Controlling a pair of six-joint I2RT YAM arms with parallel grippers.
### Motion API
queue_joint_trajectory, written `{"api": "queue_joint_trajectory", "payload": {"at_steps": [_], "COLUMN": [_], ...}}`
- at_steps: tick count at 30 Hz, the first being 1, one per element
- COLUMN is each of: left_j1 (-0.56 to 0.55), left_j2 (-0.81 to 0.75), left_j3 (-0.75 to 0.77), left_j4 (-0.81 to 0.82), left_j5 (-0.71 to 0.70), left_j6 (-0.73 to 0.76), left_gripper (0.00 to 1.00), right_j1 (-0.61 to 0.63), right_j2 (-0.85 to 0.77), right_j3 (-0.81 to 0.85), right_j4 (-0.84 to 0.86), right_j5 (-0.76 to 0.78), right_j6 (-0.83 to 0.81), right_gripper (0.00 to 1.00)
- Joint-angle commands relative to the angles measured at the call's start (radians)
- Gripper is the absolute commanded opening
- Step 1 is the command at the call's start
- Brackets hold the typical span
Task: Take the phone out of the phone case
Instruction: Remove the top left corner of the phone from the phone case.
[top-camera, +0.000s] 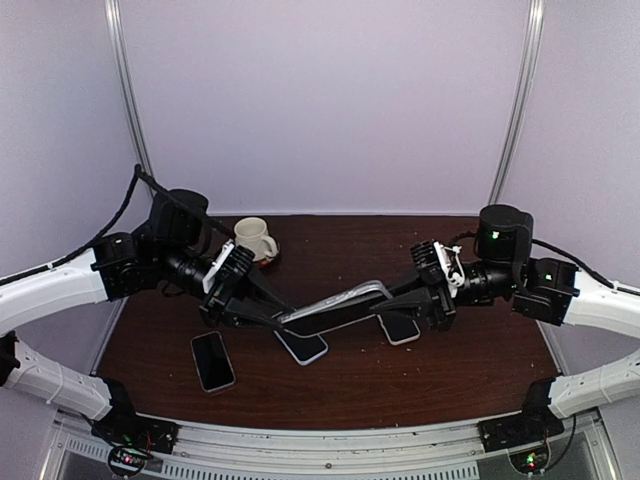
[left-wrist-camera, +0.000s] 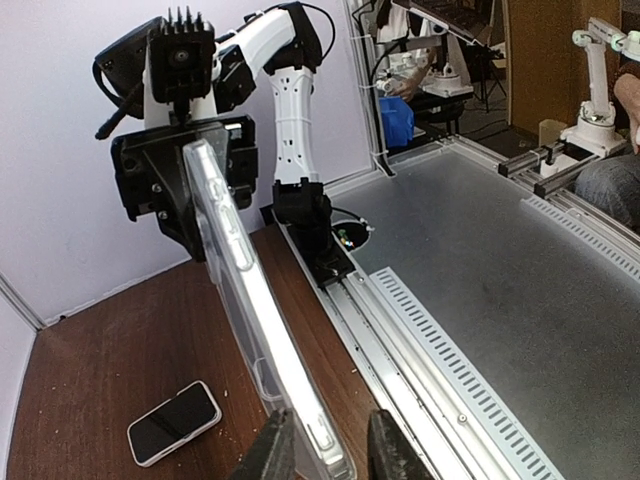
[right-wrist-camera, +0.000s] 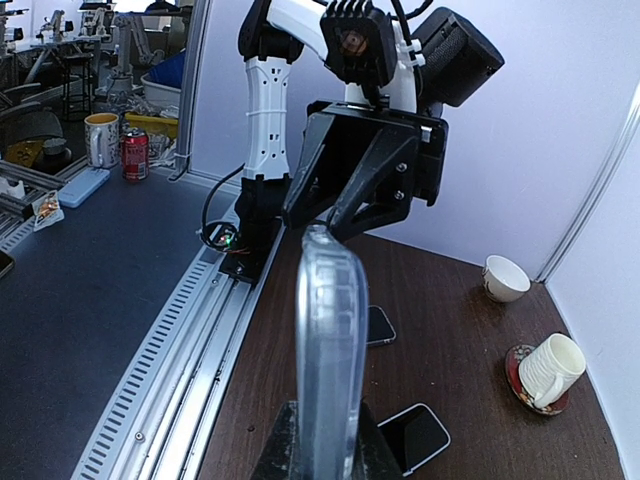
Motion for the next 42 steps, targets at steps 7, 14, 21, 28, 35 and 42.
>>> {"api": "queue_joint_trajectory", "payload": {"at_steps": [7,14,21,28,35,42], "left_j1": [-0.007,-0.018,-0.026,-0.036,-0.064,-0.07], "left_j2": [-0.017,-0.013,-0.013,-0.006,0.006,0.013], "left_j3": [-0.021,-0.022,-0.022,-0.014,0.009,0.017], "left_j4": [-0.017,-0.013,-0.013,-0.027,-0.081,-0.085], "left_j5": [0.015,0.006,0.008,0.05,0.106,0.153], "left_j6": [0.042,0.046,0.05,0.058,0.076,0.079], "left_gripper": [0.36,0.3,0.22,0.12,0.05,0.03], "right_j1": [0.002,0.004,0.003,0.002,-0.01,-0.016], "right_j2": [-0.043,-0.032,-0.018,0.008,0.063,0.11], "right_j3": [0.034,0.035,0.046,0.085,0.165,0.202], "right_j4": [0.075,0.096,0.099,-0.014,-0.146,-0.182], "right_j5": [-0.021,-0.036,-0.042,-0.104,-0.198,-0.244], "right_j6": [-0.018,0.002,0.027,-0.064,-0.14,-0.157], "right_gripper": [0.0,0.0,0.0,0.0,0.0,0.0]}}
